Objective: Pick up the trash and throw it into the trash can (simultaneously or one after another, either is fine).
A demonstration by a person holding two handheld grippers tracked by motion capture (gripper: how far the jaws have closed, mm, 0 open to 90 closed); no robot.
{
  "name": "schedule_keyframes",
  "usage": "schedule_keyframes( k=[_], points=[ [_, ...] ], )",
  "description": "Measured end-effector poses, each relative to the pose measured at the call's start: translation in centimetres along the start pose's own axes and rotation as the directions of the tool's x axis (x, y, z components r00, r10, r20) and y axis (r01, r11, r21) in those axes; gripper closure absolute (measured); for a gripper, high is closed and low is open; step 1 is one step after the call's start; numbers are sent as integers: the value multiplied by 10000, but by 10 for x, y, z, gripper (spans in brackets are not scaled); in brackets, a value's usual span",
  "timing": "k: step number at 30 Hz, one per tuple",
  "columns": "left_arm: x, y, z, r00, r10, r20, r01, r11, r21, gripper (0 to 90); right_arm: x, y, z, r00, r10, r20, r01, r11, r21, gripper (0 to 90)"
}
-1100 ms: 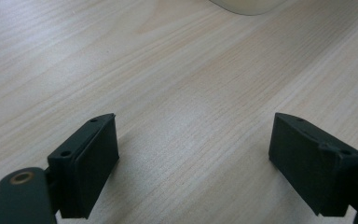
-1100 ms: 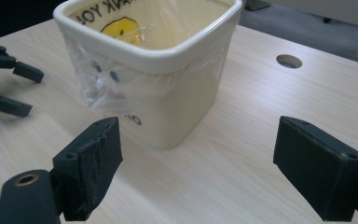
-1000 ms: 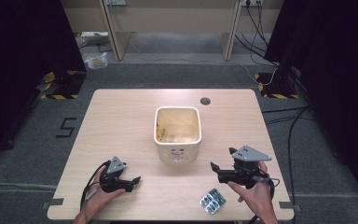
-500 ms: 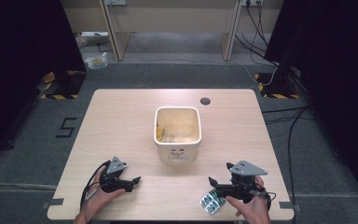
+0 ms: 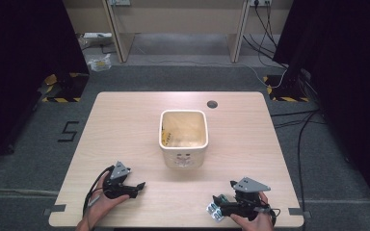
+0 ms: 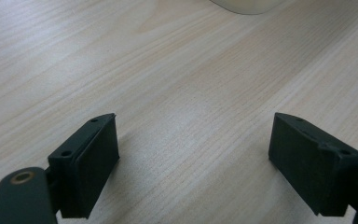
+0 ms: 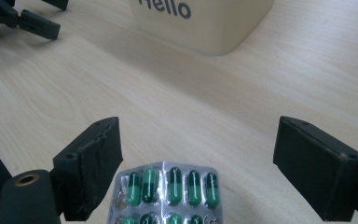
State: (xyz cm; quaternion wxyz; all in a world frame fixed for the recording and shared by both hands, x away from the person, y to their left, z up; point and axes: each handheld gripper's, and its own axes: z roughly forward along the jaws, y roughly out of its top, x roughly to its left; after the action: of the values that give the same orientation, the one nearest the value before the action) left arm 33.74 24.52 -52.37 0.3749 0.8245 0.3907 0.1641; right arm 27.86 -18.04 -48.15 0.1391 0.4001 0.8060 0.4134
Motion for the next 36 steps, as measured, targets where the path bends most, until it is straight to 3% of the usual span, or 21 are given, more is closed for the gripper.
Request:
schedule_keyframes(
  k=[6,18,24,25,27,36],
  points=[
    [0,0,0,10000,-4,-1,4,10000,0,148,7,-10,1,10000,-13,-43,14,9998,190,155],
    [0,0,0,10000,8,5,-8,10000,33,148,15,-23,12,9993,-189,337,161,9965,822,156],
    [0,0,-1,10000,13,1,-13,10000,49,149,15,-26,16,9989,-346,314,316,9951,939,170],
    [0,0,-1,10000,13,0,-13,10000,45,148,16,-26,17,9983,-487,319,449,9931,1084,204],
    [0,0,-1,10000,15,0,-15,10000,47,148,18,-29,20,9969,-644,458,590,9923,1092,187],
    [0,0,-1,10000,17,7,-17,10000,43,149,11,-29,21,9941,-922,568,883,9938,672,403]
  ],
)
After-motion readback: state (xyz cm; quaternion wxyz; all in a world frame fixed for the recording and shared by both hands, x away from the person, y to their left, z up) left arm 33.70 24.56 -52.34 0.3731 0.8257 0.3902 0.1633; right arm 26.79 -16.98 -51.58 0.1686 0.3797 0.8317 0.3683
